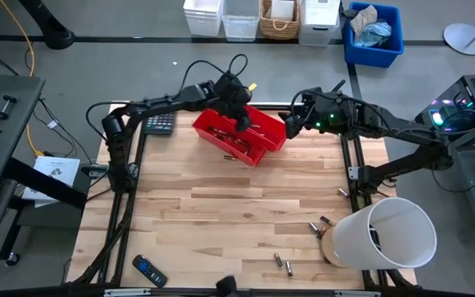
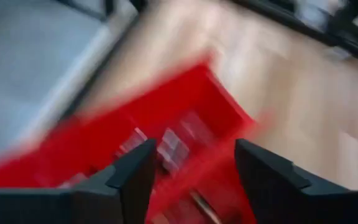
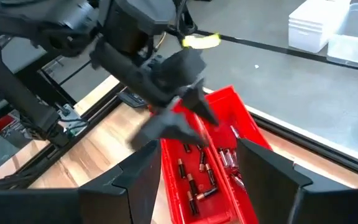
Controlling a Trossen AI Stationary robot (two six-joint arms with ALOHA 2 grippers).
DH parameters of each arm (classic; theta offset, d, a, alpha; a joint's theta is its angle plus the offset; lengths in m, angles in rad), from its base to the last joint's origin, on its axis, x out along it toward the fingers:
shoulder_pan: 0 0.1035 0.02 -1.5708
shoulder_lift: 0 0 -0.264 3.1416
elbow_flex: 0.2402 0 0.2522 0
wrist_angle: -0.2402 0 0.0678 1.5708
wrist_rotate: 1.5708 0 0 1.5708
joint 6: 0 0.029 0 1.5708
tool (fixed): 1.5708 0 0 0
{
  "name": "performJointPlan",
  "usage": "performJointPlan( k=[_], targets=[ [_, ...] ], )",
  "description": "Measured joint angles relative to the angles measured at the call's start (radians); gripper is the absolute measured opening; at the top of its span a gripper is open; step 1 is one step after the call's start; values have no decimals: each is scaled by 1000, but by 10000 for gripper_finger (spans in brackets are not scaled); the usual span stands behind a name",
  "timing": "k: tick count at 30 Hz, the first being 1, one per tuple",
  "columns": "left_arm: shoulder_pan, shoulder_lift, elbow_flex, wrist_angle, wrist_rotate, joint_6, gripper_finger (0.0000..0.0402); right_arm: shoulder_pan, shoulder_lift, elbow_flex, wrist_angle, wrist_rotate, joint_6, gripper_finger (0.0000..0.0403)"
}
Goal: Sort batteries
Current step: Put the silver battery into the top red bin
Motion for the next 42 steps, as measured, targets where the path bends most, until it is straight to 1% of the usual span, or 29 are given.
performJointPlan(
  k=[2,3,5,8,10,13,15,17,18,21,23,24,26,29,32,37,40,42],
  targets=[
    [0,-34,-1,-76,96,-11,223,-3,0,0,0,-17,0,204],
    [-1,-62,-18,-90,129,-15,227,-7,0,0,2,-33,1,204],
    [-7,-146,-82,-85,156,-16,229,-10,3,0,15,-83,15,204],
    [-9,-308,-257,105,159,-67,225,-31,20,0,29,-184,47,204],
    [2,-425,-406,279,152,-148,220,-58,41,0,24,-246,87,204],
    [15,-594,-626,534,100,-290,215,-115,105,0,13,-339,125,204],
    [20,-680,-742,655,96,-359,214,-146,173,0,-50,-452,111,204],
    [20,-747,-832,726,98,-403,214,-158,257,0,-194,-559,73,204],
    [20,-773,-860,742,98,-416,213,-154,298,0,-281,-591,49,204],
    [21,-831,-898,744,97,-427,213,-106,415,-12,-524,-606,0,204],
    [21,-850,-904,743,97,-431,213,-59,467,-53,-620,-622,-27,204],
    [21,-855,-904,744,97,-431,213,-35,479,-84,-644,-657,-30,204],
    [21,-862,-904,749,104,-421,213,17,481,-162,-631,-754,-24,204],
    [21,-867,-904,746,108,-382,213,98,464,-296,-563,-902,45,204],
    [21,-868,-904,747,109,-348,213,170,455,-389,-479,-982,158,204],
    [21,-868,-904,747,109,-314,213,278,455,-441,-311,-1050,345,204],
    [21,-867,-904,747,109,-293,213,330,465,-452,-279,-1053,427,204],
    [21,-867,-904,747,109,-291,213,354,484,-462,-267,-1051,451,204]
  ],
)
